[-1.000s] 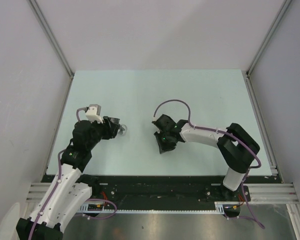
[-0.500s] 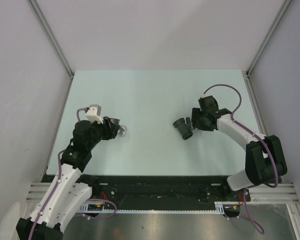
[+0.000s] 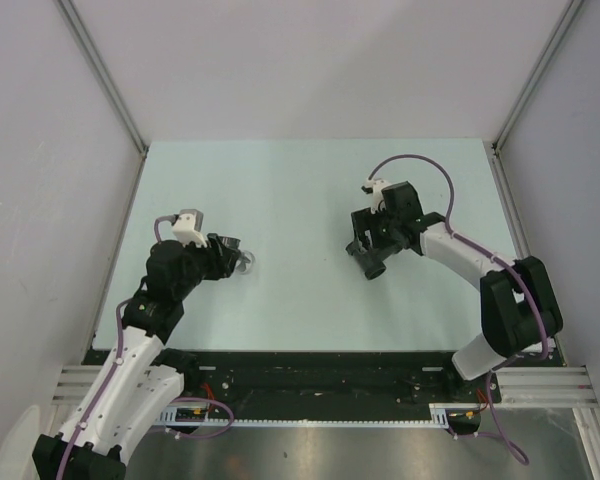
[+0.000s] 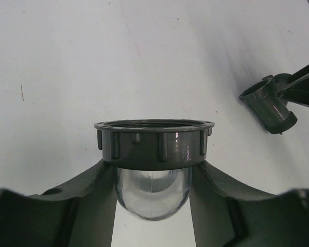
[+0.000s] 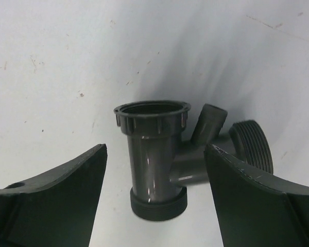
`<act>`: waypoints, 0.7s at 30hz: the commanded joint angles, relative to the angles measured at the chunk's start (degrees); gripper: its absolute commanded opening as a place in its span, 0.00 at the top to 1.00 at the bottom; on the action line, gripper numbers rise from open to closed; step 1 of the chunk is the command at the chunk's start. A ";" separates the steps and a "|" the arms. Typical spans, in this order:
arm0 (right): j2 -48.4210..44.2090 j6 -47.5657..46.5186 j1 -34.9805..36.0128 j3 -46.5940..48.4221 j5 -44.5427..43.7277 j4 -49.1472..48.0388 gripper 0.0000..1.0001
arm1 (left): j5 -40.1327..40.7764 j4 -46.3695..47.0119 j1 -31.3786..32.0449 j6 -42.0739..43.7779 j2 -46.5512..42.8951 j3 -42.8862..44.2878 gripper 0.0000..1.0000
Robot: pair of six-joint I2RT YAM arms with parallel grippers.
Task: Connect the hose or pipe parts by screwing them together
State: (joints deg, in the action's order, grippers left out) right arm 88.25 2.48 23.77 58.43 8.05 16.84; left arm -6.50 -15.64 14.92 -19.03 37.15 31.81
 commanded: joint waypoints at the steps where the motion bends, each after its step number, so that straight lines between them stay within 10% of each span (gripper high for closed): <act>1: 4.12 -5.82 0.22 3.96 3.97 -4.71 0.19 | -1.32 1.75 -0.33 -0.13 -0.06 1.94 1.00; 21: 8.26 -15.40 16.21 6.43 8.20 -3.22 0.49 | -2.11 1.75 -0.33 -0.66 1.44 1.85 1.00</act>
State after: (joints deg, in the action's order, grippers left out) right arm 98.04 -11.27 36.73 63.24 13.85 12.95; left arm -7.68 -15.64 14.92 -19.03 38.26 31.81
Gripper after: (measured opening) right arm 0.543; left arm 0.539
